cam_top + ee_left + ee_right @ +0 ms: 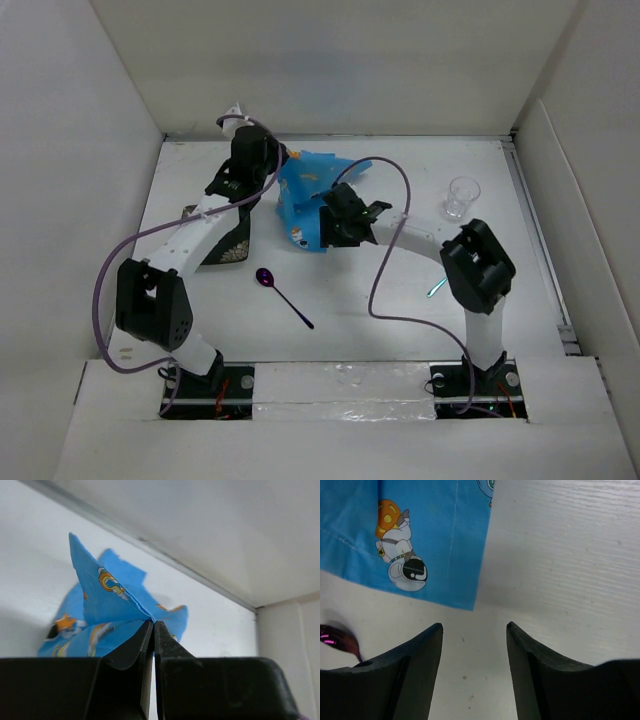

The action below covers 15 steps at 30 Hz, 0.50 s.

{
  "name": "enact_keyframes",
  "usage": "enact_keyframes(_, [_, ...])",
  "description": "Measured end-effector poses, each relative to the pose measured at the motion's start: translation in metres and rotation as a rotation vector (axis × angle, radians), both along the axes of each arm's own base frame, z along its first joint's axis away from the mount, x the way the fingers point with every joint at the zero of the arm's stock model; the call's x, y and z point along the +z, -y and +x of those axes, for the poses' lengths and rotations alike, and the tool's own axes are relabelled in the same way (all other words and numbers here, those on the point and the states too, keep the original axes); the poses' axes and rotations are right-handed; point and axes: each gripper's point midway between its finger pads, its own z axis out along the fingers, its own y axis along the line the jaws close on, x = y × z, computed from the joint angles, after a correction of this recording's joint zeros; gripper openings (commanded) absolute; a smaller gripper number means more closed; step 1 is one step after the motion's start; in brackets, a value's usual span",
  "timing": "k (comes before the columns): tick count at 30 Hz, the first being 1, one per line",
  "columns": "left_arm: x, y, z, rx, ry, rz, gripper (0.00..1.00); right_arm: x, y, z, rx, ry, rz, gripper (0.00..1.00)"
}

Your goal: Set the dinner table for one person

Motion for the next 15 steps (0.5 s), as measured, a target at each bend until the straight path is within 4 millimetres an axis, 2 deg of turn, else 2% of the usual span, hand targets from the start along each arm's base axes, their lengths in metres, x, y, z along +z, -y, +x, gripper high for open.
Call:
enact_keyframes(2, [-0.017,-0.011,-0.003,0.019,-0.029,0.016,0.00,-0.013,-0.010,0.005,-0.011,-0.022,-0.030,0.60])
enact_keyframes(3, [-0.032,-0.023,-0.006,0.040,-0.061,0.030,0.00,-0.019,-0.015,0.007,-0.015,-0.026,-0.040,0.60])
enact_keyframes(5, [-0.046,-0.030,-0.008,0.053,-0.086,0.049,0.00,-0.031,-0.022,0.010,-0.027,-0.045,-0.077,0.59])
enact_keyframes(8, [-0.055,-0.034,-0.014,0.052,-0.101,0.066,0.00,-0.033,-0.034,0.016,-0.043,-0.036,-0.082,0.57])
enact_keyframes(10, [-0.055,-0.036,-0.019,0.052,-0.098,0.069,0.00,-0.035,-0.037,0.014,-0.054,-0.038,-0.083,0.55])
enact_keyframes(13, [-0.048,-0.042,-0.025,0.057,-0.081,0.072,0.00,-0.036,-0.039,0.011,-0.066,-0.043,-0.081,0.40])
enact_keyframes(15, [-0.043,-0.045,-0.028,0.063,-0.068,0.074,0.00,-0.037,-0.039,0.010,-0.073,-0.046,-0.086,0.17])
